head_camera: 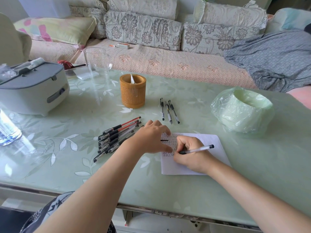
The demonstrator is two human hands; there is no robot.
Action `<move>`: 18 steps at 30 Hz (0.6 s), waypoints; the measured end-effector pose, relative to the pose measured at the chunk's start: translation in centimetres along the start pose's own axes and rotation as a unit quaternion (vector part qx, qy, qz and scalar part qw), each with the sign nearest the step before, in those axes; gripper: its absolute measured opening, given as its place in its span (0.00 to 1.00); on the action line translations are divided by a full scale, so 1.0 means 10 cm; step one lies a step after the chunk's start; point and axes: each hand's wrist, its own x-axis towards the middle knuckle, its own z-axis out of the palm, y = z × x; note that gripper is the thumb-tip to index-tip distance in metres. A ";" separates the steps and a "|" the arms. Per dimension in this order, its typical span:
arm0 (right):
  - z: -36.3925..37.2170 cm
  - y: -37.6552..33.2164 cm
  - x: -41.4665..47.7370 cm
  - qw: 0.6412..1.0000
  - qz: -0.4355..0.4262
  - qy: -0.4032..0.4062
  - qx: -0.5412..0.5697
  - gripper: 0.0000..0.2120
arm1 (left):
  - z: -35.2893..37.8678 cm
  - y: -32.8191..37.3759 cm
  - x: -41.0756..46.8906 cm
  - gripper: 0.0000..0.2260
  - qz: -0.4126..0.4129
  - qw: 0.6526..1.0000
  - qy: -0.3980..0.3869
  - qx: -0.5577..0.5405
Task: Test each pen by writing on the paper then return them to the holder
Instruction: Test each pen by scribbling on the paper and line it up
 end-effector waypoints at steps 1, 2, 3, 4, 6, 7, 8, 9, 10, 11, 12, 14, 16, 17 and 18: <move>0.00 0.00 0.00 1.000 0.001 0.000 0.001 0.09 | 0.00 0.00 0.00 0.28 0.000 1.000 0.000 -0.001; 0.00 -0.01 0.00 1.000 0.001 -0.001 0.004 0.09 | 0.00 0.00 0.00 0.28 -0.001 1.000 0.000 -0.002; 0.00 -0.01 0.00 1.000 -0.001 -0.001 0.007 0.09 | 0.00 0.00 -0.01 0.28 -0.002 1.000 -0.001 -0.003; 0.00 0.00 -0.01 1.000 -0.004 -0.001 0.008 0.09 | 0.00 0.01 -0.01 0.27 -0.003 1.000 -0.001 -0.002; -0.01 0.01 -0.01 1.000 -0.008 0.001 0.006 0.10 | -0.01 0.01 -0.01 0.27 -0.003 1.000 -0.002 0.000; -0.01 0.01 -0.01 1.000 -0.009 0.001 0.003 0.10 | -0.01 0.01 0.00 0.27 -0.003 1.000 -0.004 0.000; -0.01 0.02 -0.01 1.000 -0.008 0.000 0.000 0.10 | -0.02 0.01 0.00 0.27 -0.003 1.000 -0.005 0.001; -0.01 0.02 -0.01 1.000 -0.008 -0.002 -0.003 0.11 | -0.02 0.01 -0.01 0.27 -0.003 1.000 -0.006 0.002; -0.01 0.02 -0.01 1.000 -0.008 -0.006 -0.004 0.11 | -0.02 0.01 0.00 0.27 -0.003 1.000 -0.005 0.002; -0.02 0.02 -0.01 1.000 -0.007 -0.010 -0.002 0.11 | -0.01 0.01 -0.01 0.27 -0.003 1.000 -0.004 0.001; -0.02 0.01 -0.01 1.000 -0.007 -0.014 0.000 0.11 | -0.01 0.01 0.00 0.27 -0.003 1.000 -0.003 0.000; -0.02 0.01 -0.01 1.000 -0.003 -0.016 0.003 0.11 | 0.00 0.01 0.00 0.27 -0.003 1.000 -0.001 -0.002; -0.02 0.00 -0.01 1.000 -0.001 -0.015 0.003 0.10 | 0.00 0.00 0.00 0.27 -0.002 1.000 -0.002 -0.002; -0.02 0.00 -0.01 1.000 0.000 -0.014 0.004 0.10 | 0.00 0.00 0.00 0.27 -0.002 1.000 -0.002 -0.003; -0.02 0.00 -0.01 1.000 0.002 -0.013 0.005 0.10 | -0.01 0.00 0.00 0.27 -0.002 1.000 -0.003 -0.003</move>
